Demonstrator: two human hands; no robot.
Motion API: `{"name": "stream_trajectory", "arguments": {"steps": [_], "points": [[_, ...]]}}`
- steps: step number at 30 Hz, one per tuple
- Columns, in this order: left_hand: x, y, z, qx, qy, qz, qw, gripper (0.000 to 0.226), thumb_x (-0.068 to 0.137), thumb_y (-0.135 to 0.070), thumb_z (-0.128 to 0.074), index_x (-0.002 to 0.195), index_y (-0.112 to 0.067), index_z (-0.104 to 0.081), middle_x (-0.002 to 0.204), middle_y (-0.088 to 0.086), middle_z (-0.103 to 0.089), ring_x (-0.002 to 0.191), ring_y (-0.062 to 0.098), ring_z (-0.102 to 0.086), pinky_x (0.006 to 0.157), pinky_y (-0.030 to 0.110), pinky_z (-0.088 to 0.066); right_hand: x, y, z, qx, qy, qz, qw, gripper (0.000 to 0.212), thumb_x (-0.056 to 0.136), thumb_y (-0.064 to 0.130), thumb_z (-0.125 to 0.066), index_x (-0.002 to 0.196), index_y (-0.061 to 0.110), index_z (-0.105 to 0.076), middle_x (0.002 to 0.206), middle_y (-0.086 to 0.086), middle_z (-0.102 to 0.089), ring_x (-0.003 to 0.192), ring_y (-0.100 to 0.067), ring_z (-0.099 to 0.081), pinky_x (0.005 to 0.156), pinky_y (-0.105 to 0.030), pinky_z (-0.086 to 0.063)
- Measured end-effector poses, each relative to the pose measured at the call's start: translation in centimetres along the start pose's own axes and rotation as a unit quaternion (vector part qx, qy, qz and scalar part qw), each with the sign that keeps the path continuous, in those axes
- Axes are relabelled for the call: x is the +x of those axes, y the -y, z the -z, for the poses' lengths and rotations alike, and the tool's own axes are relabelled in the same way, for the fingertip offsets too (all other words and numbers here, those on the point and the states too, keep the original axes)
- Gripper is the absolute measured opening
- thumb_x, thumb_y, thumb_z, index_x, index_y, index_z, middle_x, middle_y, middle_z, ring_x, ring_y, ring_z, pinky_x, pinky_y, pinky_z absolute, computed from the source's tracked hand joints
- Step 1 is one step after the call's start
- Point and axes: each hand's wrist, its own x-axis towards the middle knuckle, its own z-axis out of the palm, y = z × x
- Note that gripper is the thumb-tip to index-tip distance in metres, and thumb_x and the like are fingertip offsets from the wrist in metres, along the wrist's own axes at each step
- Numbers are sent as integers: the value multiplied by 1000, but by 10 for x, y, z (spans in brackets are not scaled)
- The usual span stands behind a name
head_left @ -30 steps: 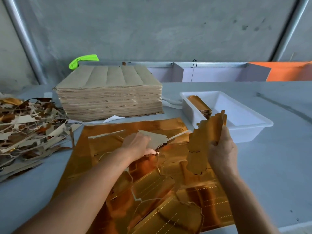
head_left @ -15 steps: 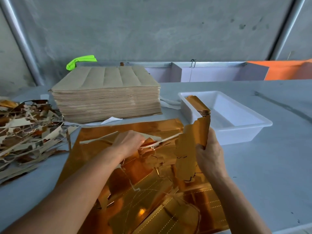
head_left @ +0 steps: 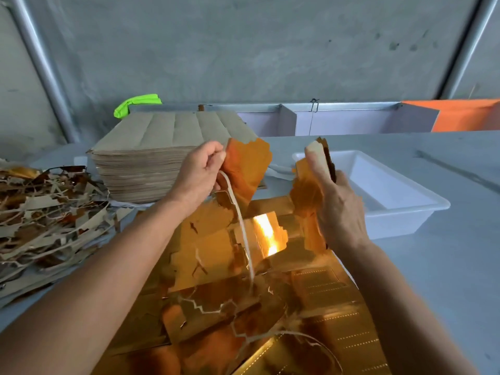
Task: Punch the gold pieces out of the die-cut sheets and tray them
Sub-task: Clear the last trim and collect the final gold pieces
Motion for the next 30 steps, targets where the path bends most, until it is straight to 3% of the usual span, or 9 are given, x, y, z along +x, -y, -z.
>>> {"name": "stream_trajectory", "arguments": {"steps": [4, 7, 10, 12, 17, 21, 24, 27, 30], "points": [[-12, -10, -16, -54, 21, 21, 998, 17, 99, -11, -45, 85, -16, -55, 79, 5, -54, 63, 11, -54, 50, 21, -51, 7, 12, -4, 183, 48, -58, 980, 61, 91, -13, -31, 134, 24, -56, 122, -11, -51, 111, -25, -53, 96, -31, -46], [-21, -12, -37, -22, -20, 37, 999, 13, 98, -13, -49, 93, -8, -60, 88, 9, -61, 69, 10, -57, 54, 13, -49, -3, 26, -2, 345, 71, -66, 934, 32, 93, 15, -40, 110, 7, -66, 97, -12, -60, 80, -2, -53, 69, -7, -42], [-25, -14, -52, -39, -37, 80, 995, 16, 98, -17, -50, 93, -10, -63, 91, 9, -66, 83, 23, -62, 72, 33, -55, -13, 32, -4, 400, 102, -98, 906, 56, 78, 60, -48, 118, 23, -61, 112, 6, -59, 99, 0, -55, 77, -12, -43], [-27, -14, -55, -44, -53, 94, 993, 15, 97, -18, -51, 89, -14, -63, 87, 4, -65, 84, 21, -61, 72, 34, -52, -18, 32, -5, 413, 93, -87, 902, 55, 75, 65, -48, 120, 34, -60, 114, 14, -57, 97, 6, -54, 72, -5, -41], [-34, -15, -54, -32, -24, 79, 996, 15, 88, -8, -63, 84, -22, -63, 84, -6, -65, 84, 13, -61, 78, 25, -50, -21, 43, -13, 399, 60, -68, 913, 8, 87, 43, -61, 85, 35, -61, 90, -1, -65, 80, -15, -64, 69, -30, -53], [-38, -7, -47, -50, -1, 99, 994, 38, 76, 13, -67, 93, -22, -66, 94, -5, -67, 91, 11, -64, 85, 23, -52, -12, 43, -26, 355, 0, -143, 924, 37, 99, 16, -45, 65, 29, -45, 65, 9, -48, 58, -6, -44, 55, -21, -35], [-31, 12, -23, 110, -64, 83, 988, 30, 82, 12, -62, 102, -9, -71, 99, -2, -68, 90, 10, -62, 79, 11, -45, -4, 25, -25, 277, -45, -212, 936, 40, 99, 11, -44, 61, 23, -37, 63, 6, -41, 55, -7, -36, 47, -16, -29], [-26, 40, 15, 237, -143, 93, 956, 23, 84, 12, -58, 89, -4, -75, 91, 10, -72, 87, 21, -65, 79, 21, -45, 2, -8, -16, 233, -94, -296, 921, 38, 95, 6, -43, 60, 16, -37, 63, -1, -44, 62, -21, -41, 57, -31, -32], [-24, 65, 39, 411, -69, 162, 895, 27, 88, 12, -52, 85, -7, -71, 90, 13, -66, 79, 24, -60, 69, 30, -48, 1, -31, -10, 207, -116, -333, 913, 30, 95, 7, -41, 66, 8, -45, 62, -1, -43, 66, -24, -44, 63, -38, -37]]}}
